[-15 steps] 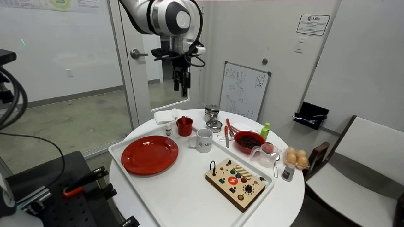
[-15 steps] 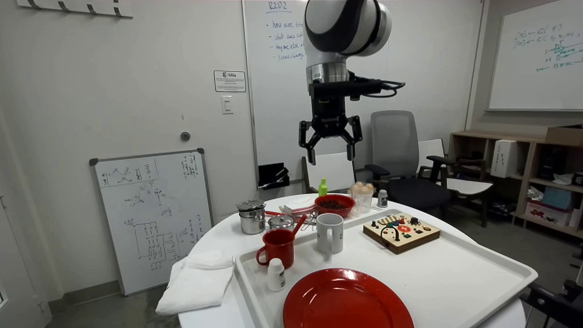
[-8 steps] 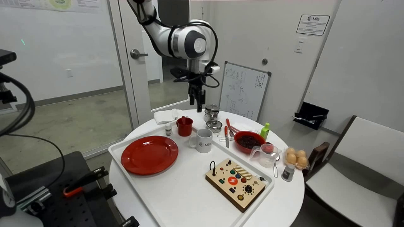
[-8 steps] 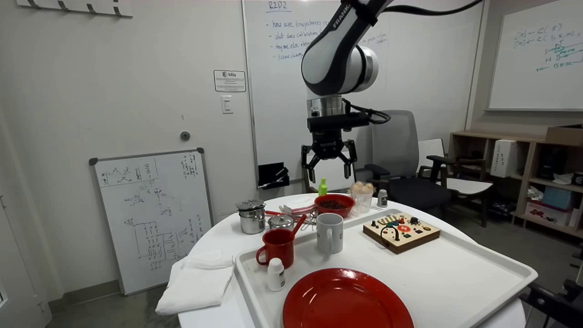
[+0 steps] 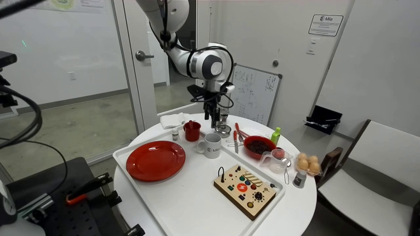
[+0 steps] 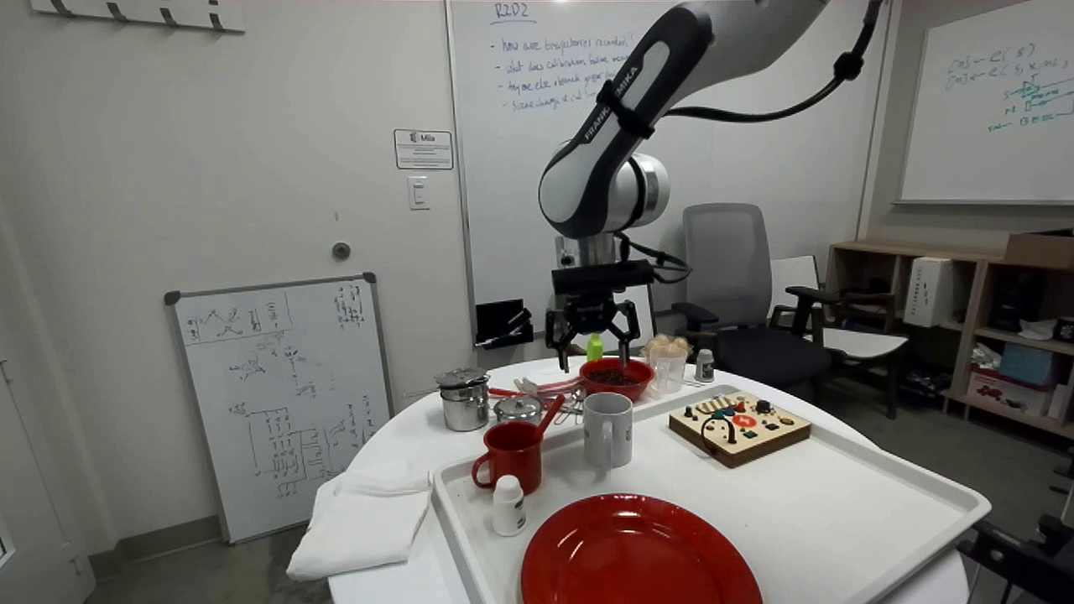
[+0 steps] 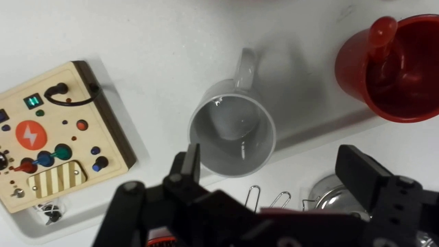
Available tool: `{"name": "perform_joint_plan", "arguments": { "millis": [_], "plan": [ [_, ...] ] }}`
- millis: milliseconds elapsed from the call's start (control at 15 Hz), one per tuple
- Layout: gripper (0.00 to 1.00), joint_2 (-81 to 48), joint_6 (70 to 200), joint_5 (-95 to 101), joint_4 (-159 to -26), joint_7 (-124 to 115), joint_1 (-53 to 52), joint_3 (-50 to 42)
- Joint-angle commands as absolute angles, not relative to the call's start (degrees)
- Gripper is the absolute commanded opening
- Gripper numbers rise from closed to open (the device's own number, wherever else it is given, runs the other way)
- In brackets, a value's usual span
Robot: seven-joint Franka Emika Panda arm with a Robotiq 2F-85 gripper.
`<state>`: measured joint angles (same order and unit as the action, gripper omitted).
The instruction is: Tip the white mug over
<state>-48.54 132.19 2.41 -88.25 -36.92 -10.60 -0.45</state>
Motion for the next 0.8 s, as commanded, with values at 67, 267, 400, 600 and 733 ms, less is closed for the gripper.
{"name": "perform_joint_plan", "arguments": {
  "millis": [67,267,400,600,733],
  "plan": [
    [1.00,-51.21,130.33,0.76,-85.21,-36.20,-11.53,-1.62],
    [1.00,-52.39,129.20,0.68,-83.35,-36.22,-11.51,-1.61],
    [1.00,-53.11,130.25,1.42,-83.06,-37.70,-12.20,-2.69],
    [1.00,-56.01,131.74,2.41,-81.02,-37.74,-13.14,-4.10],
    [1.00,-57.57,131.94,2.02,-79.92,-37.44,-13.26,-4.26]
  ]
}}
